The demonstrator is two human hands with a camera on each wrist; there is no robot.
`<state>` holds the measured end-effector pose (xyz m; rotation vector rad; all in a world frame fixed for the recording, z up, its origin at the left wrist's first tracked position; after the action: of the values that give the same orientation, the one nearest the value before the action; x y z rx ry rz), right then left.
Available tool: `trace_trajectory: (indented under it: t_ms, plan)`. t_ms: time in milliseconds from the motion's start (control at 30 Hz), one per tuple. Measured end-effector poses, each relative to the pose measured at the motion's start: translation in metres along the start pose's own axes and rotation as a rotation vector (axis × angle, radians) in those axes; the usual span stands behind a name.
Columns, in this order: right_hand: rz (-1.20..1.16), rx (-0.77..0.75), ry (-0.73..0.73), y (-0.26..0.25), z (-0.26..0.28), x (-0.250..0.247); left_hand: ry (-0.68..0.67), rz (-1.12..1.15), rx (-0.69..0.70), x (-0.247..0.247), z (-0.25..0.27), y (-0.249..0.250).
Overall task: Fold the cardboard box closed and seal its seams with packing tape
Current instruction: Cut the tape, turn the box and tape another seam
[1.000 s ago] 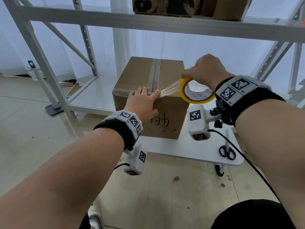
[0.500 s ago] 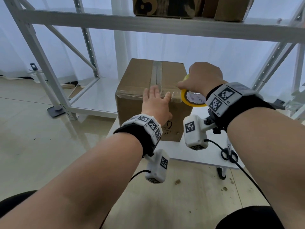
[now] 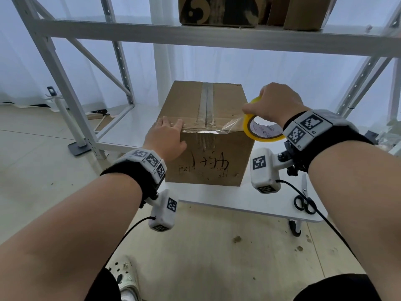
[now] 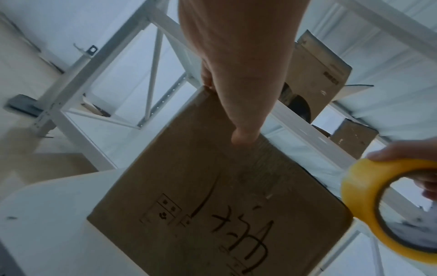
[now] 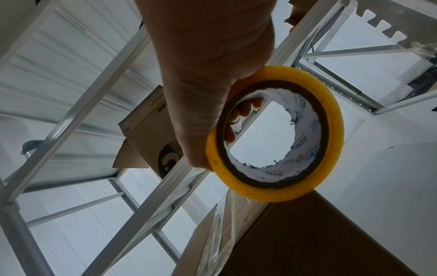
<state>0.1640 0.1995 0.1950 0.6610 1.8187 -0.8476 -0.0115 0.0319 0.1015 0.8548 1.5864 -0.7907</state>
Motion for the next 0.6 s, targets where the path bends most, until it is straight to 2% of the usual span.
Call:
trace_trajectory:
  t_ms: [100,233,300,500,600]
  plan:
    - [0.009,-0.019,0.011,0.001,0.0,0.0,-0.004,0.0,-0.021,0.001,-0.003,0.018]
    - [0.019,-0.027,0.009,0.001,-0.001,0.0,0.058,0.028,0.225,0.0,-0.014,0.067]
    - [0.021,-0.026,0.009,0.002,-0.001,0.0,0.088,0.084,0.258,-0.002,-0.018,0.08]
    - [-0.009,-0.077,-0.008,-0.001,-0.002,-0.002,0.045,0.077,0.328,-0.004,-0.019,0.073]
    - [-0.203,-0.086,0.011,0.001,-0.003,-0.004,0.051,0.116,0.33,-0.008,-0.016,0.057]
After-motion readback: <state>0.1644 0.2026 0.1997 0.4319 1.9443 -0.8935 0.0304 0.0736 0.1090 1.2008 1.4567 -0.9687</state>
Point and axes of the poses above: each hand's wrist, its own z-axis away from the middle knuckle, its own x-axis out of the palm, y = z × x, the point moved 4 cm from there along -z, towards the middle knuckle, and after that the axes turned 4 degrees about x, right-handed, at the moved point
